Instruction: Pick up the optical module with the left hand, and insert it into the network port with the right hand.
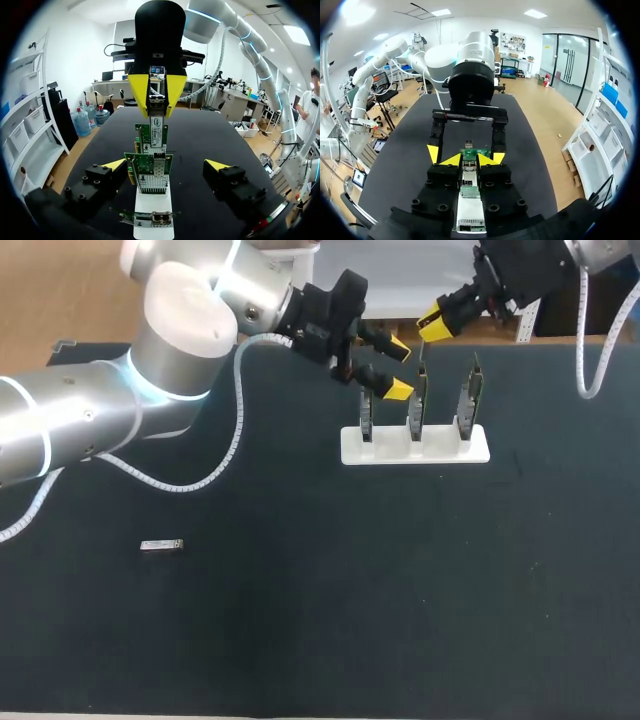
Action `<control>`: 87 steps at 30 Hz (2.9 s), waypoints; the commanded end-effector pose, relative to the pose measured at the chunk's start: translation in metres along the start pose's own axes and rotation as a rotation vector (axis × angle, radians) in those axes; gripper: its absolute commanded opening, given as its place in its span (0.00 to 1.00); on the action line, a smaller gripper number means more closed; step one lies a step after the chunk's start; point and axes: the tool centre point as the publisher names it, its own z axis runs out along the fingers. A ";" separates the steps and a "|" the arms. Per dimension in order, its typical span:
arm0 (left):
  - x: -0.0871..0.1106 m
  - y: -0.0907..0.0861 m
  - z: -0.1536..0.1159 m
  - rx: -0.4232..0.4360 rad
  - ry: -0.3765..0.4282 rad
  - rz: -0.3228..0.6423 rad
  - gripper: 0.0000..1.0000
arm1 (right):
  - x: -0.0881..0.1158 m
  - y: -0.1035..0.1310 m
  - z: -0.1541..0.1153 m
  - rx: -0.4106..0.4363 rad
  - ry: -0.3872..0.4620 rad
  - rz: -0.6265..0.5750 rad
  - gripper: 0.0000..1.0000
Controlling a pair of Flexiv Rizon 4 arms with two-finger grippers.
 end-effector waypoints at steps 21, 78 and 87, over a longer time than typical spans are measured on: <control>-0.001 0.002 0.000 0.004 0.004 -0.001 1.00 | 0.005 0.000 0.010 -0.007 0.027 0.007 0.00; -0.001 0.002 0.000 0.004 0.004 -0.001 1.00 | 0.008 -0.002 0.009 0.027 0.037 0.002 0.00; -0.001 0.002 0.000 0.004 0.004 -0.001 1.00 | 0.011 -0.001 0.010 0.022 0.038 0.011 0.00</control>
